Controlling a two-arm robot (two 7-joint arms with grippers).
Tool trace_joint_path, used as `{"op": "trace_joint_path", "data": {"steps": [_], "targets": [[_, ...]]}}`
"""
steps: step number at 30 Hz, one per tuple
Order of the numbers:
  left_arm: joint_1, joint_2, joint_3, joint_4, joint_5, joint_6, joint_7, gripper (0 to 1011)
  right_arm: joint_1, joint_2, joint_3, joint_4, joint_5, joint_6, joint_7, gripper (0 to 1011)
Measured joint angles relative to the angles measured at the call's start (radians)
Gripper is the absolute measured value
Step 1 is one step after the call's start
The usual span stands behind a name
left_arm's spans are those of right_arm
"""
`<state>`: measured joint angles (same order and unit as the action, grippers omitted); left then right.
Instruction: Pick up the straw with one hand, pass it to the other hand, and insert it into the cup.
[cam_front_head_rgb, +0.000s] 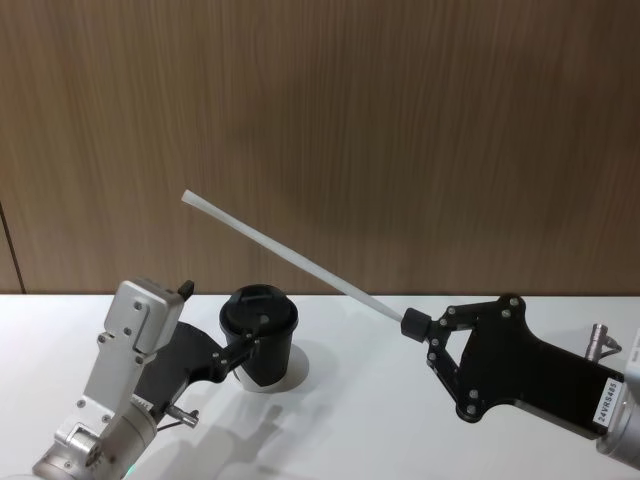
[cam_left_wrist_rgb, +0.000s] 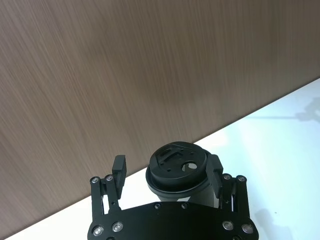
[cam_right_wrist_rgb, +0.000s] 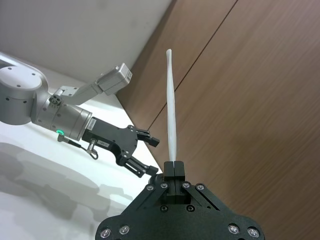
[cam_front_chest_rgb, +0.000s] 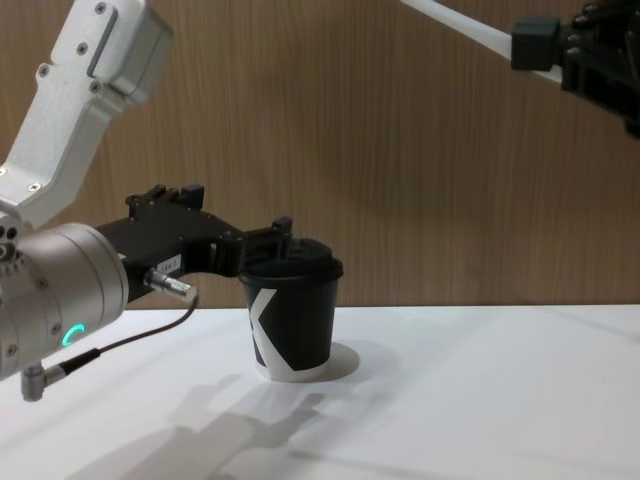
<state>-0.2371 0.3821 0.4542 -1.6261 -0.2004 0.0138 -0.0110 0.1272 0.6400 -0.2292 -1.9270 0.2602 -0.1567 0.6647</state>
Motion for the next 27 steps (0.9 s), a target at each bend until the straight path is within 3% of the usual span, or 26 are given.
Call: {"op": "trace_joint_path", "data": {"steps": [8,14,27], "targets": [[0.001,0.002,-0.001,-0.002,0.000,0.000,-0.004,1003,0.005,0.003,-0.002,-0.001,0.003,-0.005,0.007,1],[0.003,0.020,-0.008,-0.017,-0.019,0.005,-0.044,1003,0.007,0.004,-0.003,-0.002,0.005,-0.007,0.011,2],[0.025,0.097,-0.065,-0.101,-0.136,0.034,-0.193,1003,0.009,0.005,-0.004,-0.002,0.006,-0.009,0.014,2]]}}
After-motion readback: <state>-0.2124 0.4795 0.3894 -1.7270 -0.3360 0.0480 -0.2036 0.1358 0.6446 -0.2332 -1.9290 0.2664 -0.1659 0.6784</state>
